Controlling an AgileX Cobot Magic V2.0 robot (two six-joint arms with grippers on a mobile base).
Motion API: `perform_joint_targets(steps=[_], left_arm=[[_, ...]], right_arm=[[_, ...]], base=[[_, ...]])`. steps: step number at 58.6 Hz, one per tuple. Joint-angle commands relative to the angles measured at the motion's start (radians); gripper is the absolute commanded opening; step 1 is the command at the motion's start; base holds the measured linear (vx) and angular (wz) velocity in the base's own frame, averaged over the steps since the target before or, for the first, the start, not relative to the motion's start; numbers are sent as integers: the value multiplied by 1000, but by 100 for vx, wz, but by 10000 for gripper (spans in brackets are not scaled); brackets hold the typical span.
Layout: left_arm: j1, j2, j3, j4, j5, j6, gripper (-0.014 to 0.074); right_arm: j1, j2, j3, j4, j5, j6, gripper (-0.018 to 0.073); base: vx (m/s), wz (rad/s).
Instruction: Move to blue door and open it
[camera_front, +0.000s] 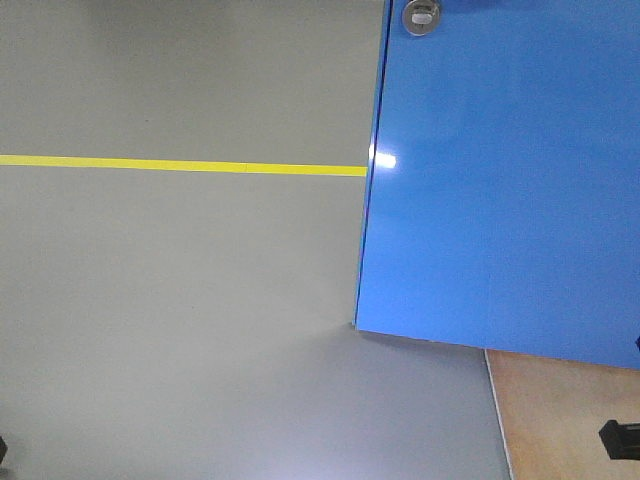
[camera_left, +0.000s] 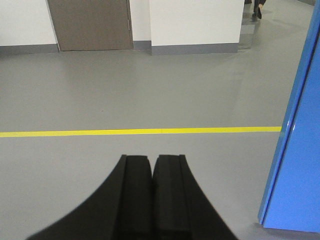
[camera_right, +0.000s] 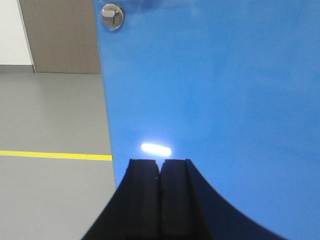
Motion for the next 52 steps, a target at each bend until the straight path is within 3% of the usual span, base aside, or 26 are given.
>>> perform_joint_targets(steps=[1,52], left_arm=[[-7,-12,-26,-2,-85,-7,73],[-7,-12,-26,-2,-85,-7,73]], right_arm=[[-7,7,2,-7,-90,1,12],[-7,-32,2,-7,-94,1,12]], base=[[0,0],[0,0]])
